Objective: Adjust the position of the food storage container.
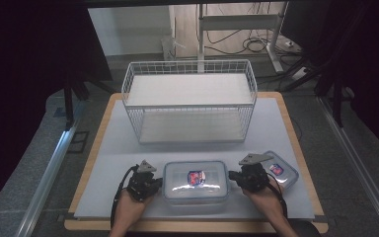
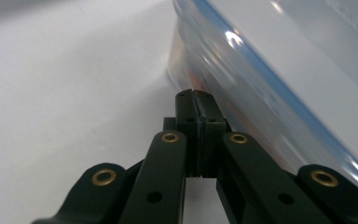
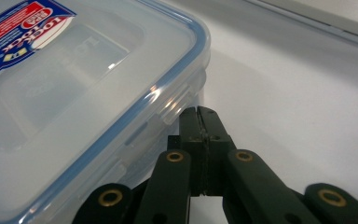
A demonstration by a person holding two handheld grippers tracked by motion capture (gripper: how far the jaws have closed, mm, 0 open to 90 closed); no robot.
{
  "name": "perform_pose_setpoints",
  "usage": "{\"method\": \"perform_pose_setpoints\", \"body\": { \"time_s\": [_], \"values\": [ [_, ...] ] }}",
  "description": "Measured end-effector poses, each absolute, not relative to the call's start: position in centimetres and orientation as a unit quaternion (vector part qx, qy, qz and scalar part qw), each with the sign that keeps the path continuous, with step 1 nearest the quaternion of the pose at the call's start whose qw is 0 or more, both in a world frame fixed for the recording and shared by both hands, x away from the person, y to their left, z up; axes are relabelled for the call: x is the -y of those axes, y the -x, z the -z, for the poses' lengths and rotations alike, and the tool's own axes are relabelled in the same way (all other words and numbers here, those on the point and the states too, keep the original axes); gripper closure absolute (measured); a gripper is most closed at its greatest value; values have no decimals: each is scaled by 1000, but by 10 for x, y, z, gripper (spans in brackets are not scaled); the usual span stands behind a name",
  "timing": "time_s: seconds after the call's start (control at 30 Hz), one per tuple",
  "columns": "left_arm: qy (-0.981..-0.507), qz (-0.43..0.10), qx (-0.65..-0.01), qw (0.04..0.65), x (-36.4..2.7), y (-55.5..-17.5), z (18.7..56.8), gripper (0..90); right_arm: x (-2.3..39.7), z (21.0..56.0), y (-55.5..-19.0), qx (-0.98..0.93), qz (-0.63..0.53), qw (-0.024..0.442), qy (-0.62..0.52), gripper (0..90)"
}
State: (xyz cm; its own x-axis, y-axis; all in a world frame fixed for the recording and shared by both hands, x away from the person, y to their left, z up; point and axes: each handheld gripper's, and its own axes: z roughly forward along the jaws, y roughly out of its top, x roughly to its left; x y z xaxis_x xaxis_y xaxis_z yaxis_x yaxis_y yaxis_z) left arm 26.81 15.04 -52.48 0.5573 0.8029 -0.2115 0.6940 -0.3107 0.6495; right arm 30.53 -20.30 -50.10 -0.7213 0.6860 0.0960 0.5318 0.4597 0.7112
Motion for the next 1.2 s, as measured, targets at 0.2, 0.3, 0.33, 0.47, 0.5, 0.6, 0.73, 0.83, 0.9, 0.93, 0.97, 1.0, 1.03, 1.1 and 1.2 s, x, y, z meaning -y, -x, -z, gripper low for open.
{"method": "perform_pose_setpoints", "body": {
  "time_s": [0.2,0.3,0.33,0.47,0.5,0.6,0.73,0.83,0.9,0.93,0.97,1.0,1.03,1.1,1.2],
  "values": [
    [-800,-78,-465,370,-155,-271,526,857,205,500,-306,-852,-373,105,-350,893],
    [-802,-103,-464,362,-160,-266,522,760,209,497,-301,-855,-373,113,-341,853],
    [-803,-111,-463,359,-162,-264,521,719,212,495,-299,-856,-377,114,-334,839],
    [-804,-147,-458,350,-174,-256,518,548,221,488,-291,-854,-390,123,-322,777],
    [-806,-153,-454,347,-176,-254,519,495,223,487,-290,-855,-389,125,-319,752],
    [-811,-154,-445,348,-184,-246,521,375,229,488,-286,-860,-383,119,-315,690],
    [-809,-137,-448,355,-192,-241,526,267,233,489,-284,-863,-379,117,-313,614],
    [-805,-135,-454,357,-199,-239,527,206,235,489,-282,-864,-378,119,-311,549],
    [-802,-134,-454,364,-202,-236,527,178,235,491,-283,-864,-379,115,-312,495],
    [-800,-135,-453,369,-202,-235,527,158,236,491,-283,-863,-379,112,-313,476],
    [-802,-136,-449,370,-203,-235,527,126,236,492,-283,-864,-379,109,-314,450],
    [-801,-139,-448,373,-202,-233,528,106,236,493,-284,-864,-378,105,-315,439],
    [-803,-143,-444,372,-202,-233,528,96,237,494,-284,-865,-378,104,-314,429],
    [-806,-151,-436,372,-200,-232,529,80,237,495,-285,-865,-380,100,-313,401],
    [-809,-147,-429,374,-197,-233,531,56,237,496,-285,-865,-380,96,-314,372]
  ]
}}
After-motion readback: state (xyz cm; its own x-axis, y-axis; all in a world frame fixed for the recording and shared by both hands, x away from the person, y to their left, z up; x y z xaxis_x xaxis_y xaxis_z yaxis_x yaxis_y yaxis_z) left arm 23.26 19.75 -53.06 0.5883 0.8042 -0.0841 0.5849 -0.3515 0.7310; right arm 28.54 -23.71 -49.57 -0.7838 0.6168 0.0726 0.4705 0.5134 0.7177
